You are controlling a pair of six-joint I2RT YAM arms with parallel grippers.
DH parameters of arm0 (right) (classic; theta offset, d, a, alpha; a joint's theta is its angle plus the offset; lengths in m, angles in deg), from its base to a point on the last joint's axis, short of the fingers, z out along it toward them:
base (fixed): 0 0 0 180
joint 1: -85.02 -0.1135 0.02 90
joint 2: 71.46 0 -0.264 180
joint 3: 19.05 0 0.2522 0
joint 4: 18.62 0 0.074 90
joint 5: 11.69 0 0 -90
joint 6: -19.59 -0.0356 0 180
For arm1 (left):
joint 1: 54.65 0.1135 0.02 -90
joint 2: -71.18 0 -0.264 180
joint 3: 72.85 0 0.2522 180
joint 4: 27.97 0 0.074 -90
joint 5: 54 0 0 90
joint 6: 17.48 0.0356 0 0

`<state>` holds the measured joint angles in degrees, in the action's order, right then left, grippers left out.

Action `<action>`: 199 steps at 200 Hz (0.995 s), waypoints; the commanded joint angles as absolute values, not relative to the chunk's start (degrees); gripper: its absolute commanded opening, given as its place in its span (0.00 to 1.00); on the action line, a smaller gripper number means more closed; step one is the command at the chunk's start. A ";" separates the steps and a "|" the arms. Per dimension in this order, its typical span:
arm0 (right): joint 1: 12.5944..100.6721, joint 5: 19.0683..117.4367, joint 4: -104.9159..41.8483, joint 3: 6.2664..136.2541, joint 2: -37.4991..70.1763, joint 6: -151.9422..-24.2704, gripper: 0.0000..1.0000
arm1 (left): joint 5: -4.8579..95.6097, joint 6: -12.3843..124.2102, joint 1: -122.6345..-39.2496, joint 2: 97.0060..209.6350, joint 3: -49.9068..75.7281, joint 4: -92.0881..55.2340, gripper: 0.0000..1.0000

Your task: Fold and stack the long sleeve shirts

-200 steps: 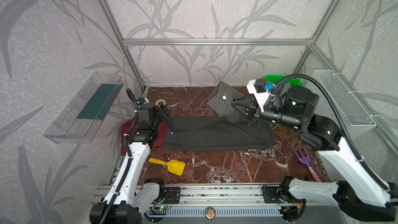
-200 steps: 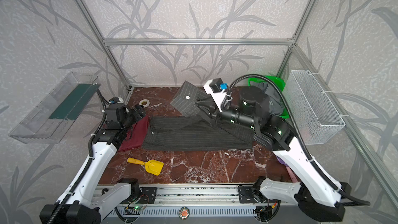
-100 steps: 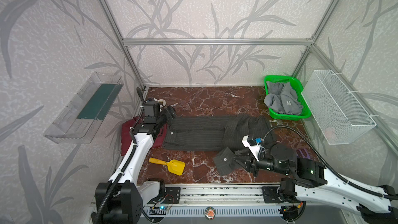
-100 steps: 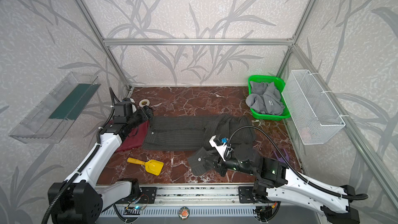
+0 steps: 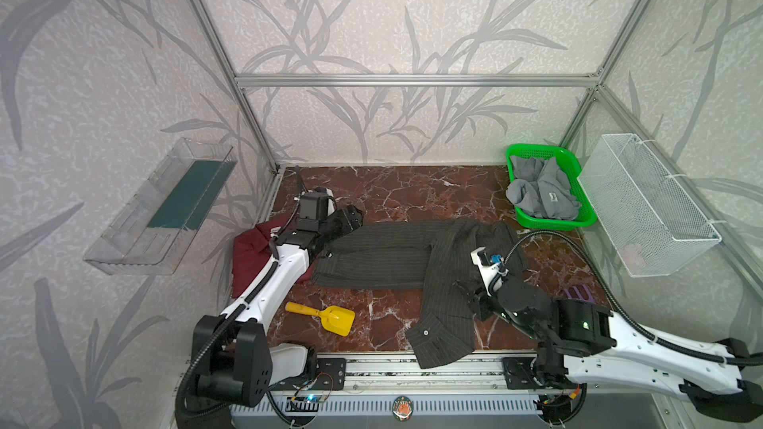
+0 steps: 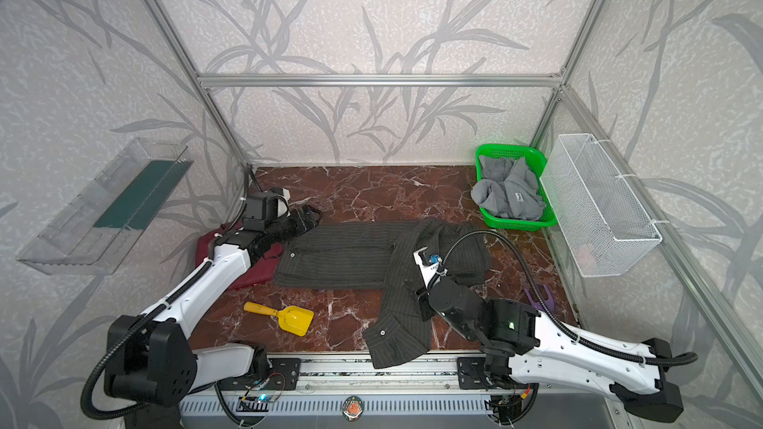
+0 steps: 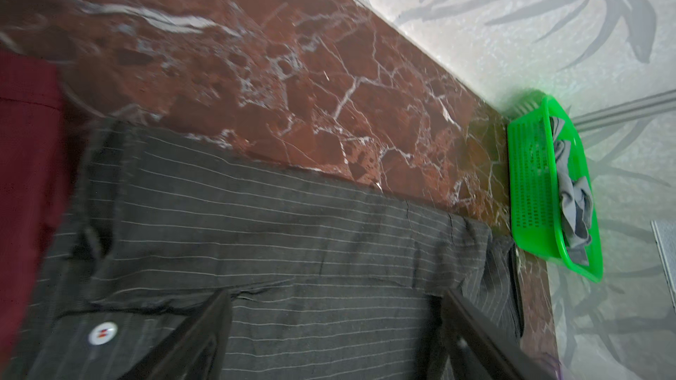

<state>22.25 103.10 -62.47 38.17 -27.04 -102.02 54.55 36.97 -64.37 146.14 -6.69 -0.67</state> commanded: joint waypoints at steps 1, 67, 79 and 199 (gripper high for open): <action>38.37 89.51 -63.52 37.88 -24.10 -106.57 0.45 | 58.66 34.40 -66.49 151.01 -1.95 -2.82 0.90; 69.43 65.36 -45.19 40.19 1.26 -113.15 0.37 | 59.53 33.71 -72.82 170.40 12.82 0.82 0.89; 71.29 62.95 -45.63 43.10 6.45 -113.76 0.37 | 61.15 33.42 -72.92 173.58 14.72 1.62 0.88; 74.77 68.77 -36.16 53.14 29.55 -120.89 0.38 | 59.48 27.64 -73.99 181.98 8.66 -7.68 0.86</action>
<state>74.30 67.72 -37.31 51.24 28.28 -120.12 60.10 29.21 -73.70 180.43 11.69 -5.30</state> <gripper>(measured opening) 0.409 0.866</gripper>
